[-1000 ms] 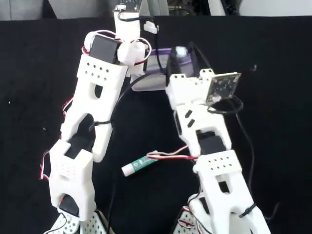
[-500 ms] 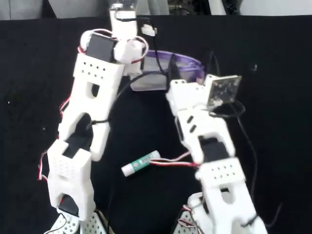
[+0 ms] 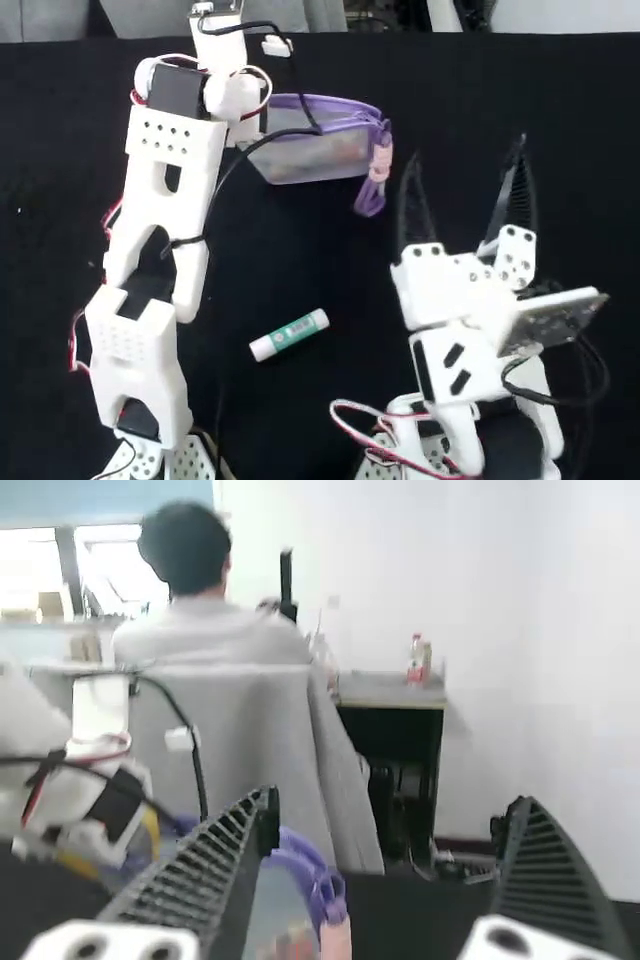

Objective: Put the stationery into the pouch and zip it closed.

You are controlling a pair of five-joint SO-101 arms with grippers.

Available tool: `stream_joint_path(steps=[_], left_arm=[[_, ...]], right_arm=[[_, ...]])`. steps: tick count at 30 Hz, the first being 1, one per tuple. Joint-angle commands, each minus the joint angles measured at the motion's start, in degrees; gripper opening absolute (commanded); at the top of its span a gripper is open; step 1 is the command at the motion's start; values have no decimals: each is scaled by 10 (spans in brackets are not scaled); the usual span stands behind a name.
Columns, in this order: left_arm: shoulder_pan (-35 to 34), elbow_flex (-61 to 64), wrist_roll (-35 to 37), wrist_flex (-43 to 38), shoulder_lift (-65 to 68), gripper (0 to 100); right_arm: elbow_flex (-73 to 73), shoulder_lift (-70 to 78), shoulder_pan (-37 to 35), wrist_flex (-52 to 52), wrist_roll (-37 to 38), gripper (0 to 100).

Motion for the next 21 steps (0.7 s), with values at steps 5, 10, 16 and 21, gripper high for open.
stream_joint_path(steps=[5,10,16,21], left_arm=[[-67,-17,2,0,-2,28],[-73,-15,-19,0,-2,28],[-86,30,-22,-18,-1,28],[-116,69,-22,-62,-1,28]], right_arm=[[-69,85,-55,185,153,342],[-69,98,-155,292,257,342],[-67,98,-271,387,329,342],[-36,104,-367,406,352,342]])
